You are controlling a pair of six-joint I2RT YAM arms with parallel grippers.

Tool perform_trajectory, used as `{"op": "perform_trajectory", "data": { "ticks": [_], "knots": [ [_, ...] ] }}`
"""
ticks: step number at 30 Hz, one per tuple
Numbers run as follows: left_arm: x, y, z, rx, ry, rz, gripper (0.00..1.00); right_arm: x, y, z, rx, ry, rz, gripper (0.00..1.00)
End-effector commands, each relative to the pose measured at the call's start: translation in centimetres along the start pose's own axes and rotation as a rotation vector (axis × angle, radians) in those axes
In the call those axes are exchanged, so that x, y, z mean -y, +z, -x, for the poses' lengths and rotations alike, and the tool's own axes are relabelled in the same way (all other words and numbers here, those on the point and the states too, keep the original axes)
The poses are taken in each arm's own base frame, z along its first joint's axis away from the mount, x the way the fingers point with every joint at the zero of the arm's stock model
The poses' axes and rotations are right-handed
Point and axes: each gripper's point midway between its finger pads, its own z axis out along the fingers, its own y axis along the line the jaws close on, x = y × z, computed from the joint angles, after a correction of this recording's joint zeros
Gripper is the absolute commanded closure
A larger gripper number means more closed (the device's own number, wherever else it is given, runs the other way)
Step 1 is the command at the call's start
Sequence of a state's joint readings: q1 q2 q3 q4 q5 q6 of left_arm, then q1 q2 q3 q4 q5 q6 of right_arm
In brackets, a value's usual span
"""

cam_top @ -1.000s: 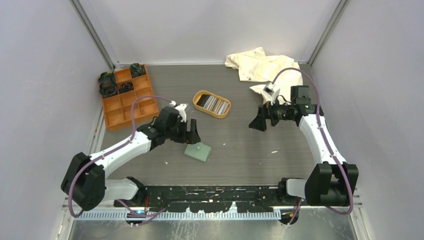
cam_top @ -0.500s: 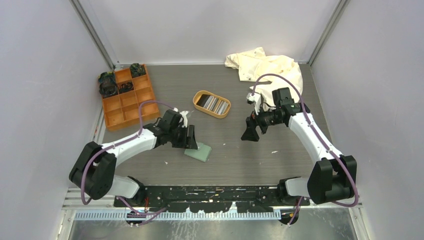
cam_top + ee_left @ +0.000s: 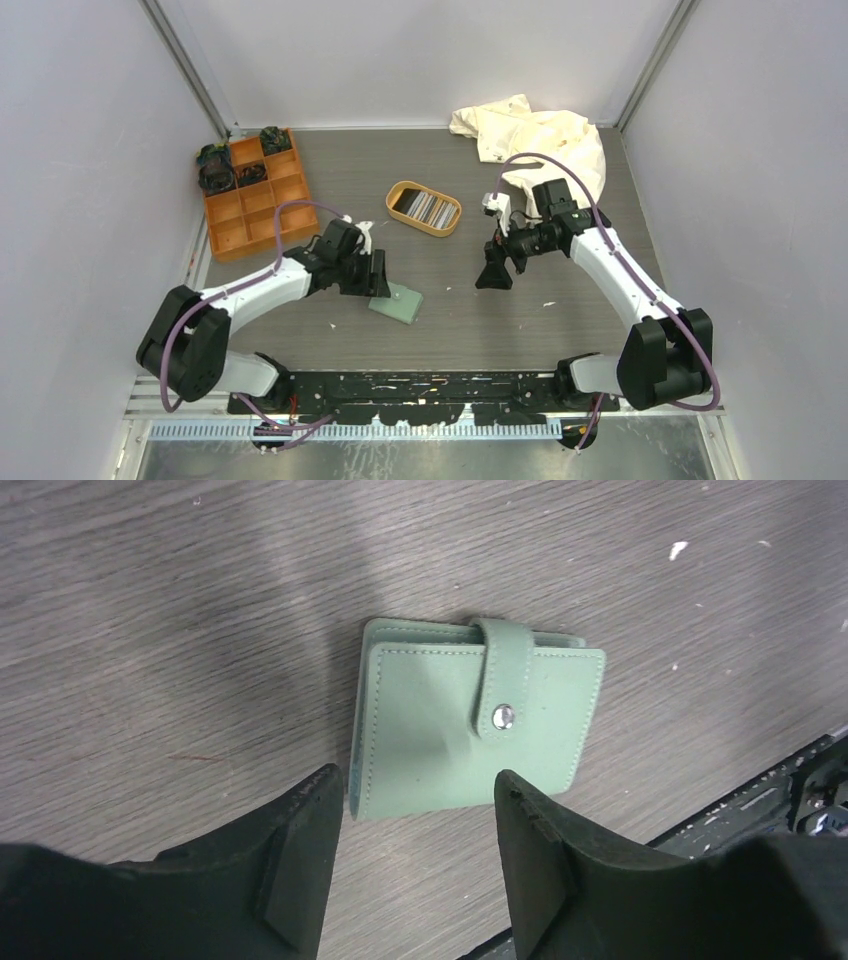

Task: Put the credit cards into the card holder
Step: Open the card holder at the center of the board.

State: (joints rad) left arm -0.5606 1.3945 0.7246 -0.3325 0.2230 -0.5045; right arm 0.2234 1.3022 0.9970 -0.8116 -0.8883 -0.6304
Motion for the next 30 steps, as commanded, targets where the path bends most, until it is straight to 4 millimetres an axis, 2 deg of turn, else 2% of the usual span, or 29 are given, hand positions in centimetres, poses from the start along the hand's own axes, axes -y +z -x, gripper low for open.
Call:
{"op": "perform_trajectory", "data": {
  "ticks": [1,6,14,18,22,25,28,30],
  "knots": [
    [0.7,-0.8,1.5,0.076,0.024,-0.039,0.42,-0.8,0.4,0.7,0.033,-0.059,0.047,0.12],
    [0.4,0.6,0.6,0.025,0.004,-0.053,0.46,-1.8,0.9,0.0,0.037,-0.109,0.110,0.13],
    [0.1,1.4,0.1,0.012,-0.020,-0.064,0.52,-2.2,1.3,-0.5,0.016,-0.156,0.121,0.15],
    [0.6,1.9,-0.2,-0.001,-0.034,-0.097,0.53,-2.4,1.6,-0.7,0.011,-0.177,0.132,0.17],
    [0.9,2.4,-0.5,-0.008,-0.057,-0.127,0.61,-2.8,2.0,-0.9,0.003,-0.209,0.150,0.20],
    [1.6,2.8,-0.8,-0.021,-0.087,-0.171,0.74,-3.5,2.3,-1.5,-0.011,-0.264,0.184,0.25],
    [2.4,3.1,-1.1,-0.030,-0.124,-0.228,0.95,-3.8,2.7,-1.9,-0.027,-0.311,0.200,0.29],
    [3.4,3.4,-1.1,-0.017,-0.137,-0.272,1.00,-4.0,3.1,-2.0,-0.031,-0.348,0.210,0.33]
  ]
}}
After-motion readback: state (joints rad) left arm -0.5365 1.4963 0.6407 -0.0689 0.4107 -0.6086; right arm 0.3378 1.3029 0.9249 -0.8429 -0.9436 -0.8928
